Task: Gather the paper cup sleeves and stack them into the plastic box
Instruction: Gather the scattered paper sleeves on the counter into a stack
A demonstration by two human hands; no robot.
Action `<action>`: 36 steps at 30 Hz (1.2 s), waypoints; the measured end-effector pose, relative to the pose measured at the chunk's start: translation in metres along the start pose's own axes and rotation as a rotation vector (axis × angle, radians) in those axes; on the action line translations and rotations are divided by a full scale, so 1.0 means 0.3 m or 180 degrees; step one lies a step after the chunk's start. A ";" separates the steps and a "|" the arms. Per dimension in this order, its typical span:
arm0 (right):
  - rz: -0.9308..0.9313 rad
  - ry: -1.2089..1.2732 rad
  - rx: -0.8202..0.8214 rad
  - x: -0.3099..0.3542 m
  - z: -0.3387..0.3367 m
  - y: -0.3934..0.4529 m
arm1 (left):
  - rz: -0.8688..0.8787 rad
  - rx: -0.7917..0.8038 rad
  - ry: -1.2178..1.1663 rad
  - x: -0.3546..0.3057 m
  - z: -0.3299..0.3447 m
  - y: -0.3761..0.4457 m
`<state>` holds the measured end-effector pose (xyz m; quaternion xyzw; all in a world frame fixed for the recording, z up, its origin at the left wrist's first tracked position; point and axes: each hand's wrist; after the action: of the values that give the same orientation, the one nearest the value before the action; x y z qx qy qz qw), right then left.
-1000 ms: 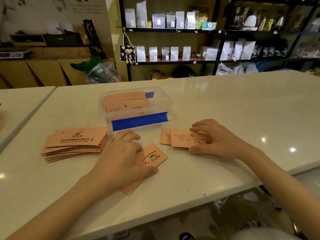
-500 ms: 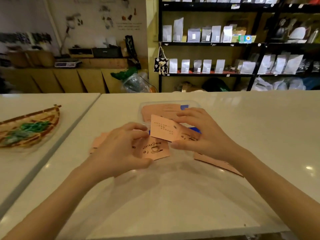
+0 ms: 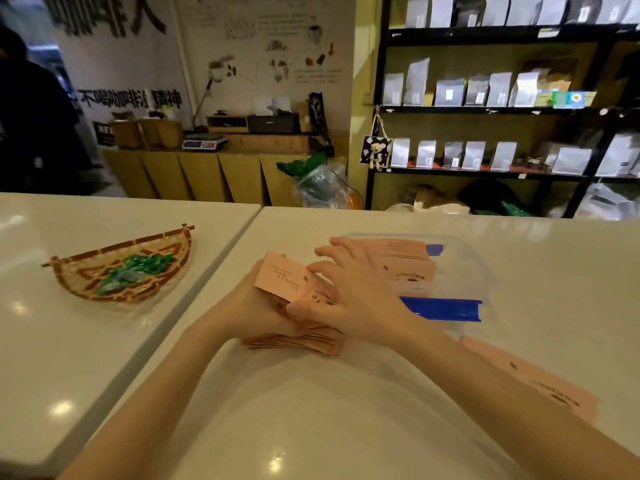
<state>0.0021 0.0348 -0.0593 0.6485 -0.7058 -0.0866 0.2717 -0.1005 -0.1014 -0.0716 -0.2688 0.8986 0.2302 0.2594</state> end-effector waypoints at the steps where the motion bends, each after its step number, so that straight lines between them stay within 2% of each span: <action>1: -0.0036 -0.0094 0.0038 -0.001 0.009 0.003 | -0.0087 0.0024 -0.0029 0.014 0.007 0.000; 5: -0.0136 -0.0313 0.0238 -0.010 0.038 0.012 | -0.0364 -0.0122 0.0037 0.033 -0.010 -0.003; 8: -0.0238 -0.0478 0.0335 -0.010 0.046 0.016 | -0.0711 -0.0017 0.0565 0.049 -0.039 -0.009; 11: -0.0435 -0.0725 0.0480 -0.003 0.048 0.016 | -0.0928 0.0082 0.0644 0.057 -0.053 -0.020; 16: -0.0601 -0.0953 0.0595 -0.001 0.049 0.010 | -0.0587 0.0231 0.0612 0.047 -0.046 -0.030; 20: -0.0462 -0.0691 0.0546 -0.022 0.027 -0.012 | -0.0573 0.0133 0.0437 0.033 -0.047 -0.028; 23: -0.0432 -0.0388 0.0273 -0.052 -0.016 -0.035 | -0.0476 -0.0258 0.0269 -0.003 -0.038 -0.028; 26: -0.0341 0.0018 -0.0008 -0.073 -0.065 -0.062 | 0.0192 -0.1100 0.0113 -0.048 -0.017 -0.039; 27: -0.0181 0.0081 -0.0135 -0.113 -0.104 -0.110 | 0.0492 -0.1116 -0.0009 -0.112 0.035 -0.028; 31: 0.0159 0.0271 -0.0380 -0.200 -0.210 -0.225 | 0.1117 -0.0730 -0.0226 -0.275 0.129 -0.023; 33: 0.0490 0.0327 -0.0385 -0.239 -0.252 -0.287 | 0.1365 -0.0274 -0.0317 -0.348 0.179 -0.012; 36: 0.0912 0.0166 -0.0361 -0.301 -0.302 -0.379 | 0.1400 0.0331 -0.0195 -0.418 0.267 0.021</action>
<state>0.1466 0.1261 -0.0620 0.5268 -0.7778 -0.0699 0.3356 0.0134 -0.0069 -0.0566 -0.0456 0.9379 0.2426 0.2436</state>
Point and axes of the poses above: each hand's wrist, its own y-axis towards the middle knuckle, its own z-axis out of the palm, x = y × z, and after that the axes turned 11 degrees about -x, right-handed
